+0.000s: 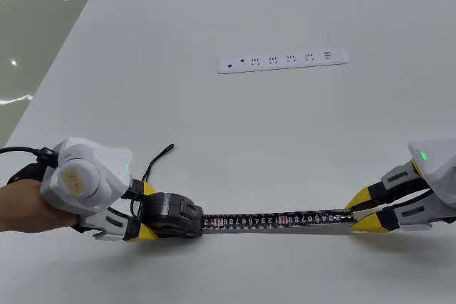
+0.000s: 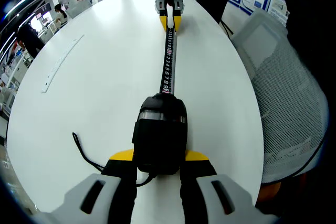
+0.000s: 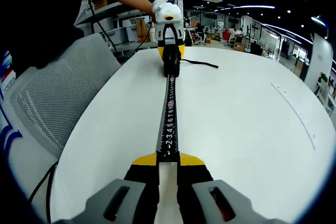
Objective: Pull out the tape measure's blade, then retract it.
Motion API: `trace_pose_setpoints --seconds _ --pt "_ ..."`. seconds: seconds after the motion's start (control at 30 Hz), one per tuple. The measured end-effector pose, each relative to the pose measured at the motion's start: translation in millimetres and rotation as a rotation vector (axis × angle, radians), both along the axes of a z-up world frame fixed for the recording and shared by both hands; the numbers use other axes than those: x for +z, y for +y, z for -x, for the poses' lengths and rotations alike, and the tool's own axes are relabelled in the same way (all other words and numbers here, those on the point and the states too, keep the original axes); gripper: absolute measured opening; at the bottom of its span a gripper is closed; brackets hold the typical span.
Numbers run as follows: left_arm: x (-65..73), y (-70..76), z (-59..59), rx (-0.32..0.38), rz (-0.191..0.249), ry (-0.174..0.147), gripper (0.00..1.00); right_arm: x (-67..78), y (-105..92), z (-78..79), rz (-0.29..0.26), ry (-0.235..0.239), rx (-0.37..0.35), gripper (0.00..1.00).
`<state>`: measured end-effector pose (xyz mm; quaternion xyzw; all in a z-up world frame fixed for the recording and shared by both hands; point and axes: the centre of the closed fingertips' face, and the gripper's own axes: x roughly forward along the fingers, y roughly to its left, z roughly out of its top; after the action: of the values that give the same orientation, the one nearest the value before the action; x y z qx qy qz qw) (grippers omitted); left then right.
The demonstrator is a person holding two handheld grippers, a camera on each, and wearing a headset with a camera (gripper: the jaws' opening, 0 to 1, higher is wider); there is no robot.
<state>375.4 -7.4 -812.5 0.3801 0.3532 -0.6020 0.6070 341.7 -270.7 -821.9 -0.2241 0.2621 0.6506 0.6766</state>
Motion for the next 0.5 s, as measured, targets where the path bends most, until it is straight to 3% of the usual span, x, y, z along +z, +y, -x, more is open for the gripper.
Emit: trace_pose_setpoints --seconds 0.5 --pt "0.0 -0.6 -0.1 0.002 -0.001 0.003 0.26 0.2 -8.0 0.0 0.014 0.009 -0.002 0.10"
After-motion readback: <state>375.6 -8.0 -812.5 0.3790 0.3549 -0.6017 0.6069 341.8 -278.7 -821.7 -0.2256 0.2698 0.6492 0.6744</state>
